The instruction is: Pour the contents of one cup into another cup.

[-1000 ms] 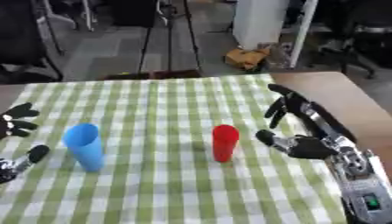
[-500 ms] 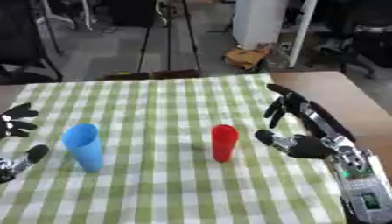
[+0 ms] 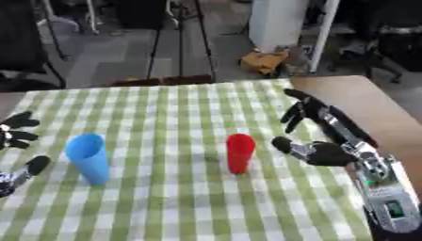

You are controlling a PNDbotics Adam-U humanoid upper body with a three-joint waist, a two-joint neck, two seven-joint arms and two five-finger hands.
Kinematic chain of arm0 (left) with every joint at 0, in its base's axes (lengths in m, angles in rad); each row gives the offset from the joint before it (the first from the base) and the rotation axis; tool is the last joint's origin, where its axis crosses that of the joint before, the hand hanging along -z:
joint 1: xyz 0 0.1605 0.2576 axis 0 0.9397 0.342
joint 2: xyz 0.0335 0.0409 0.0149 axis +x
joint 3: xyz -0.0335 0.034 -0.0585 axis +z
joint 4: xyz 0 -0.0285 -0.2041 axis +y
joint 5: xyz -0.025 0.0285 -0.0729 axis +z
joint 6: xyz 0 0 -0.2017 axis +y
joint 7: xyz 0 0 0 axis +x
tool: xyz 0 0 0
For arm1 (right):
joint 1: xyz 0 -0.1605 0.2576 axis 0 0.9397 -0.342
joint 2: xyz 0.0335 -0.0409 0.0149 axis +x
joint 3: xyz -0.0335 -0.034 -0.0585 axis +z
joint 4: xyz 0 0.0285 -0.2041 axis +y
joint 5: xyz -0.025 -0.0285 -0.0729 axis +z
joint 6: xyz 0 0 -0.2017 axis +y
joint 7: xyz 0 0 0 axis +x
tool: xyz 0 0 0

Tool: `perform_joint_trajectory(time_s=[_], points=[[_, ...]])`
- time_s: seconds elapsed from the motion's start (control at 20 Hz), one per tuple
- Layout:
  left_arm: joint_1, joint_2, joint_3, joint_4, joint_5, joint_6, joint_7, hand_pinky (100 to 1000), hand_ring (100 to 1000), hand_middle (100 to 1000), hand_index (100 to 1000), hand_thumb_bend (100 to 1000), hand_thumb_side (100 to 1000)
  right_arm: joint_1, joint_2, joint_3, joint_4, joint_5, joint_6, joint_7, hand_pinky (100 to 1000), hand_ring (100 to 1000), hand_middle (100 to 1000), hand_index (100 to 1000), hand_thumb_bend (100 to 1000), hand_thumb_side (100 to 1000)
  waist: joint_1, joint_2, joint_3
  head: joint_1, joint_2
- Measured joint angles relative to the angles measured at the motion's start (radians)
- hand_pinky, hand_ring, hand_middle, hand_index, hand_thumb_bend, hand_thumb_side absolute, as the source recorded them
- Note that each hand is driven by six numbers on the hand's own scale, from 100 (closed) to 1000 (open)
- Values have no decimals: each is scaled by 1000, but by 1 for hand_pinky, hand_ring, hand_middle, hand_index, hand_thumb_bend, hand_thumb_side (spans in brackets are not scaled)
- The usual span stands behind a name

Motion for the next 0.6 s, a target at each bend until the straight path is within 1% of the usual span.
perform_joint_trajectory(time_s=[0.35, 0.6], points=[[0, 0, 0, 0, 2, -1, -1, 756, 783, 851, 982, 553, 708, -37, -8, 17, 85, 18, -15, -3, 896, 601, 636, 1000, 619, 542, 6, 1, 4, -7, 0], [0, 0, 0, 3, 5, -2, -2, 755, 783, 852, 982, 550, 711, -60, -8, 24, 130, 34, -26, -10, 893, 590, 624, 1000, 617, 542, 6, 1, 7, -9, 0]])
